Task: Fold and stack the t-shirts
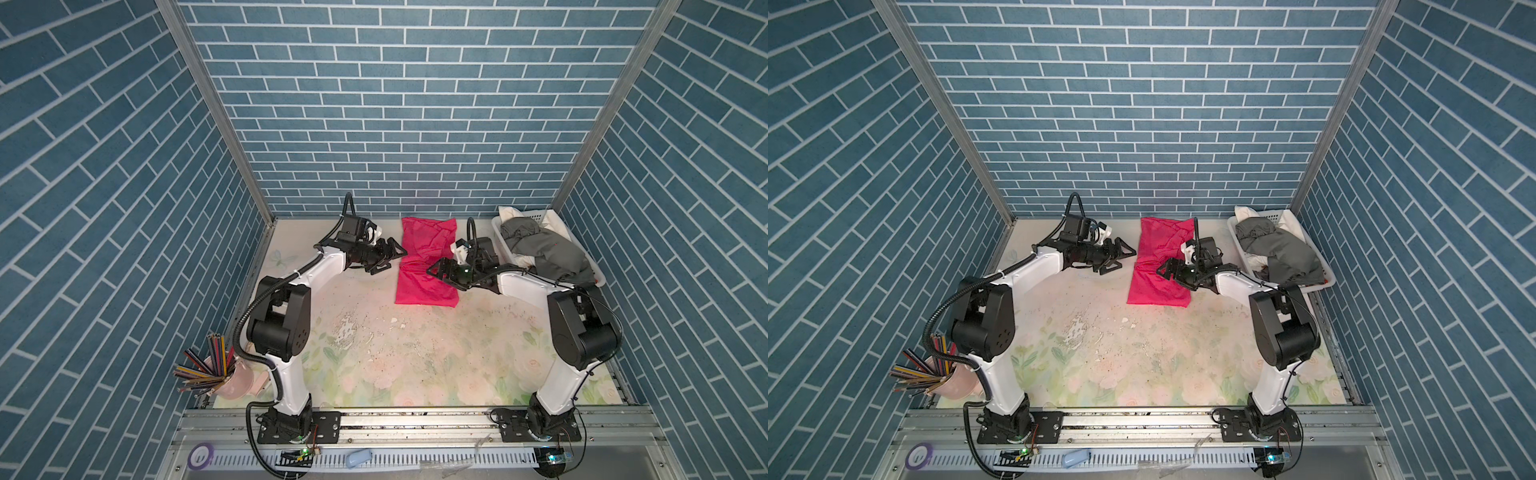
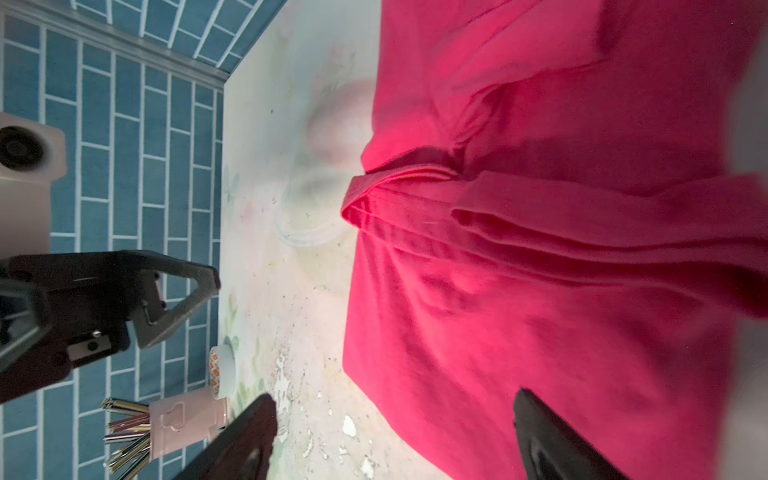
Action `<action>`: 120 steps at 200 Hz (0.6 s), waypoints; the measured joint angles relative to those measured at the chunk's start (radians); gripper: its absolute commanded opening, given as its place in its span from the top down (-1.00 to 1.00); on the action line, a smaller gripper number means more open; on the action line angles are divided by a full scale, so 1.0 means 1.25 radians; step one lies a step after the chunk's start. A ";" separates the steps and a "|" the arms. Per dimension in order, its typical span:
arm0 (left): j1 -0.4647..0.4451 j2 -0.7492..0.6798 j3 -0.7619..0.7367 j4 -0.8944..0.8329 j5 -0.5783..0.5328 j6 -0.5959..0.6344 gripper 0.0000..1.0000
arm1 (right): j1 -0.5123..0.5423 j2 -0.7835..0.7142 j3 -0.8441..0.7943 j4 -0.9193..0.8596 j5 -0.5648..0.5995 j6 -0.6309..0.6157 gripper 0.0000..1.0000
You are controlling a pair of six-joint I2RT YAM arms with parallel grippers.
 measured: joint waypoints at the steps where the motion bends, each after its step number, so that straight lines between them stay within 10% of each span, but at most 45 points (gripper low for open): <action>1: 0.000 0.000 -0.002 0.002 0.001 -0.001 -0.70 | 0.001 0.004 0.002 0.003 -0.002 0.001 -0.80; 120: 0.005 -0.026 -0.163 0.168 0.041 -0.076 -0.70 | -0.053 0.305 0.343 0.109 -0.049 0.070 -0.84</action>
